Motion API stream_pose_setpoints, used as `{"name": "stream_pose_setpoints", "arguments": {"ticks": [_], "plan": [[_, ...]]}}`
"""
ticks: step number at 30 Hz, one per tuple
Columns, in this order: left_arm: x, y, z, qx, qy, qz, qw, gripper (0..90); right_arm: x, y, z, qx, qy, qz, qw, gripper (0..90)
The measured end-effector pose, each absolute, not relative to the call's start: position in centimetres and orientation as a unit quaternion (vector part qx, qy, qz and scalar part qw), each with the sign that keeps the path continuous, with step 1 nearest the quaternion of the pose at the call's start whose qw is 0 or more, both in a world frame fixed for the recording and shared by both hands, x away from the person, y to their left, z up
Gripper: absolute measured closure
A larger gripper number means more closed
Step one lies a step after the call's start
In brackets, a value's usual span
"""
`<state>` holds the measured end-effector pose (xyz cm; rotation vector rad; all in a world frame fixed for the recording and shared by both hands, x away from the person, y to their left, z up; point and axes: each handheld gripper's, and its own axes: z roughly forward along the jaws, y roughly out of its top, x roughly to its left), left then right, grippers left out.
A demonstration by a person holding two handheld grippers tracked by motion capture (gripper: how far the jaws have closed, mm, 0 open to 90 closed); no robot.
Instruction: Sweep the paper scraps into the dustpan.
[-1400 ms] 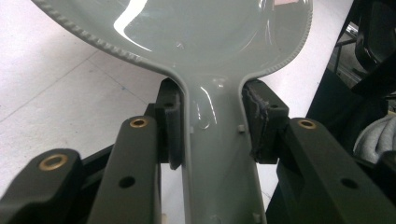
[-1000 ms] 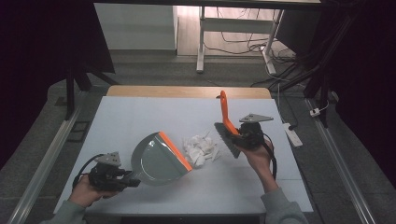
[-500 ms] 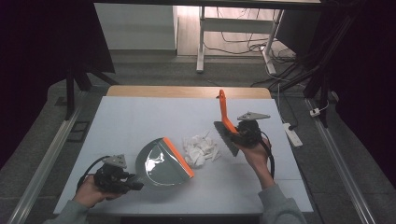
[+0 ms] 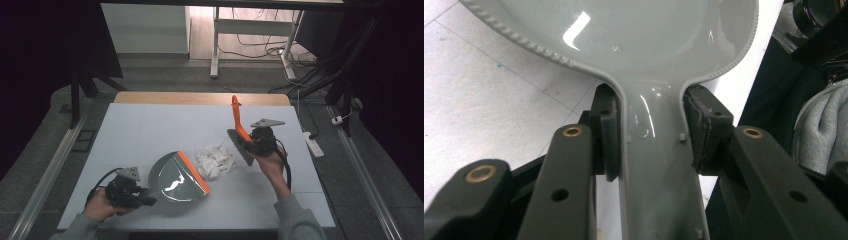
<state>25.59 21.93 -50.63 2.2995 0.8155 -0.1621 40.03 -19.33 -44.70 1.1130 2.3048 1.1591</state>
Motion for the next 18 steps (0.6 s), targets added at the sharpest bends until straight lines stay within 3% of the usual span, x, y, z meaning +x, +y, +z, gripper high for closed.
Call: {"name": "stream_pose_setpoints", "arguments": {"ticks": [18], "plan": [[26.1,21.5,-51.2,0.885,0.314,-0.072,0.337,61.6,41.2,-18.8,-45.4,0.396,0.812,0.394,0.166,70.1]]}}
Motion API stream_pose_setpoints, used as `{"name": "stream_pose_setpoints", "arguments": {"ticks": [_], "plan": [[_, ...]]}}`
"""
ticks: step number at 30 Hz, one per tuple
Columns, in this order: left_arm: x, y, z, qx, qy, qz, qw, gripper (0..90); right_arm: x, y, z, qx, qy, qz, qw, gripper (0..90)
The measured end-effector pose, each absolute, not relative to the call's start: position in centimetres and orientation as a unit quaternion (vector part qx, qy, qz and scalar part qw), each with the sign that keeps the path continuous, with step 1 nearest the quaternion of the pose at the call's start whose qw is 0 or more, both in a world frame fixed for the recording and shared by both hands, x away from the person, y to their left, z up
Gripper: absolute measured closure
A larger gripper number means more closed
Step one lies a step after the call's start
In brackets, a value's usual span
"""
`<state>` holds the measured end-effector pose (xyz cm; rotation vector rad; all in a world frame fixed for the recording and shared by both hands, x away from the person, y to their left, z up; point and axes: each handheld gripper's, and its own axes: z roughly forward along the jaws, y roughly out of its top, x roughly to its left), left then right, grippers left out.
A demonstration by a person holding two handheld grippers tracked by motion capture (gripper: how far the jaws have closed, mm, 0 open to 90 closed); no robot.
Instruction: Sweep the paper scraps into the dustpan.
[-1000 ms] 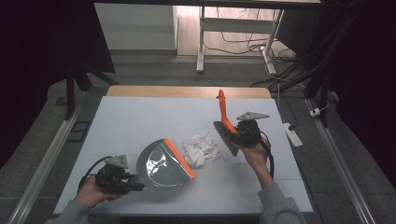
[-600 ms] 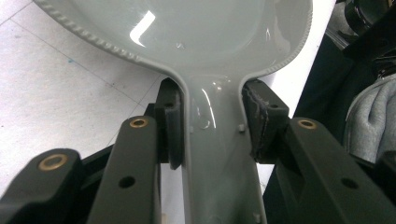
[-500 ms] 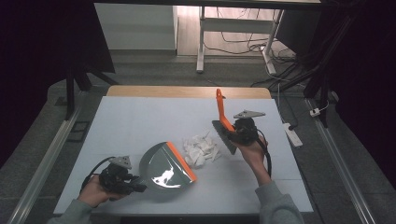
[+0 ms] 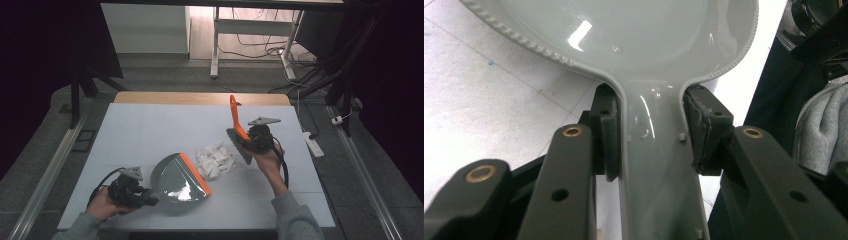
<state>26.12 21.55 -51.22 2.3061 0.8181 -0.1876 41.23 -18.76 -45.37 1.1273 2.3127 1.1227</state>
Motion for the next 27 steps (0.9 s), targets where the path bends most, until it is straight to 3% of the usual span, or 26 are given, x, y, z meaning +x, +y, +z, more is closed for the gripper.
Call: {"name": "stream_pose_setpoints", "arguments": {"ticks": [27], "plan": [[27.9,20.8,-51.8,0.889,0.305,-0.098,0.327,61.6,45.4,-15.5,-47.6,0.419,0.827,0.335,0.169,70.2]]}}
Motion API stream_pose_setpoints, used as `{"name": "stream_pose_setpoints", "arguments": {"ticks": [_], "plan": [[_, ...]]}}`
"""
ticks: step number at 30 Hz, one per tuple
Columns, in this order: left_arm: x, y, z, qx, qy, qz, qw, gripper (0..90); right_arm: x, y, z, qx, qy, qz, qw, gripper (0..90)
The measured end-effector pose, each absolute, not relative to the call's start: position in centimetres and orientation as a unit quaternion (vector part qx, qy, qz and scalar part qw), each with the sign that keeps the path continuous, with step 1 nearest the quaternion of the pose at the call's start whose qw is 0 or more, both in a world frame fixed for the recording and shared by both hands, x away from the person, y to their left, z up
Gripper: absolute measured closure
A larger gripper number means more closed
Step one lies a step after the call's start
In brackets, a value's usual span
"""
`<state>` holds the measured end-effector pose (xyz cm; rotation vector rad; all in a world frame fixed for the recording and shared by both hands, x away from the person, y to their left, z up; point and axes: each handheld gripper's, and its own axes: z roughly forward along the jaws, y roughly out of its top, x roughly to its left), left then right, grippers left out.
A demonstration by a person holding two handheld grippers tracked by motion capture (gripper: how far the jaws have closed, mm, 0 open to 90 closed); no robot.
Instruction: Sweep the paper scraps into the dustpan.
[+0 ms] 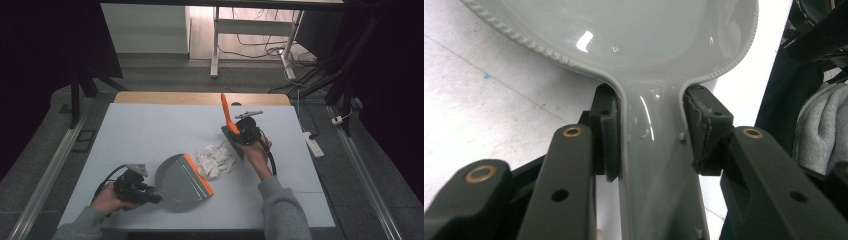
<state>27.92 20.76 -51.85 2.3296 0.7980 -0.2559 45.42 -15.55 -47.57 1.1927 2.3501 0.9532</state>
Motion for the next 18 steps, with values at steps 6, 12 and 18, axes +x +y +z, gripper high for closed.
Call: {"name": "stream_pose_setpoints", "arguments": {"ticks": [6,12,18], "plan": [[28.3,20.1,-52.0,0.887,0.308,-0.104,0.327,61.6,45.7,-14.6,-48.0,0.418,0.832,0.327,0.163,70.2],[28.5,19.7,-52.0,0.886,0.312,-0.105,0.327,61.6,45.7,-13.1,-48.4,0.404,0.844,0.316,0.156,70.3],[28.7,19.5,-52.0,0.885,0.314,-0.107,0.327,61.6,45.2,-11.4,-48.5,0.382,0.859,0.305,0.154,70.3]]}}
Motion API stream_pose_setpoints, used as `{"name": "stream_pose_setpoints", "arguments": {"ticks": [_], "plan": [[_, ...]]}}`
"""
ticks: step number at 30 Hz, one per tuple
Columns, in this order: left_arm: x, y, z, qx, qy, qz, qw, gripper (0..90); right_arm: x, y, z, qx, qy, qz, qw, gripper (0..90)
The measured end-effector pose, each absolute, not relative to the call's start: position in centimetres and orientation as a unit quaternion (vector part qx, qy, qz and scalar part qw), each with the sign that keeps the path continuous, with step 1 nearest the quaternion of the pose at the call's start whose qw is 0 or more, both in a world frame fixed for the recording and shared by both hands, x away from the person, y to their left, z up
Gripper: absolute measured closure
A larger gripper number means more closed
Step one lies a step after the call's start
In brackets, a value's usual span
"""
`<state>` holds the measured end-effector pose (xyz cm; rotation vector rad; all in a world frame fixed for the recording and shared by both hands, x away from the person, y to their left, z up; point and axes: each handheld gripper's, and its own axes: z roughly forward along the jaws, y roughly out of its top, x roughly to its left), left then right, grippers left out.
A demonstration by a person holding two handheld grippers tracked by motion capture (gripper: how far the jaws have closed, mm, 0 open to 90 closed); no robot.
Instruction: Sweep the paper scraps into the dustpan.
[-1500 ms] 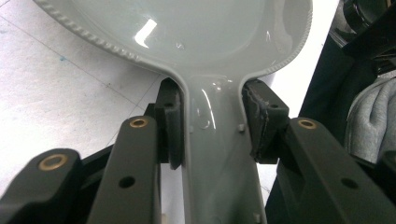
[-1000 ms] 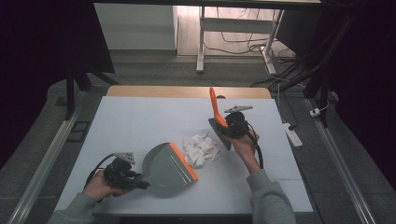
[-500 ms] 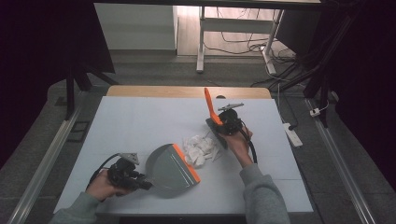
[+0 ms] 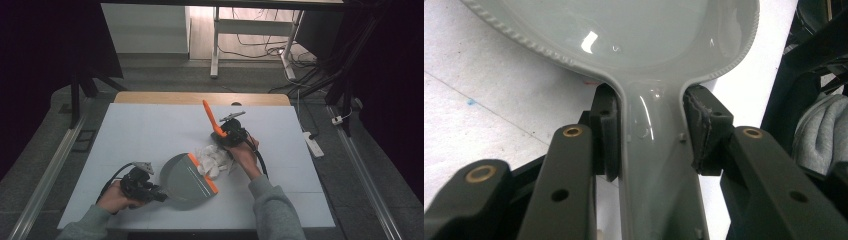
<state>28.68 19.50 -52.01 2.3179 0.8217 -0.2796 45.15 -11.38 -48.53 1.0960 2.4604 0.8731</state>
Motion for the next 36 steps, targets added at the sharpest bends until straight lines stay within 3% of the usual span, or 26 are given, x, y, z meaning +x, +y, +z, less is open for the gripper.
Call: {"name": "stream_pose_setpoints", "arguments": {"ticks": [22,36], "plan": [[28.7,19.4,-52.0,0.884,0.317,-0.108,0.326,61.6,39.2,-5.0,-47.9,0.259,0.908,0.317,0.089,70.3],[28.7,19.4,-52.0,0.884,0.317,-0.108,0.326,61.6,39.0,-10.5,-43.5,0.306,0.859,0.385,0.142,70.3]]}}
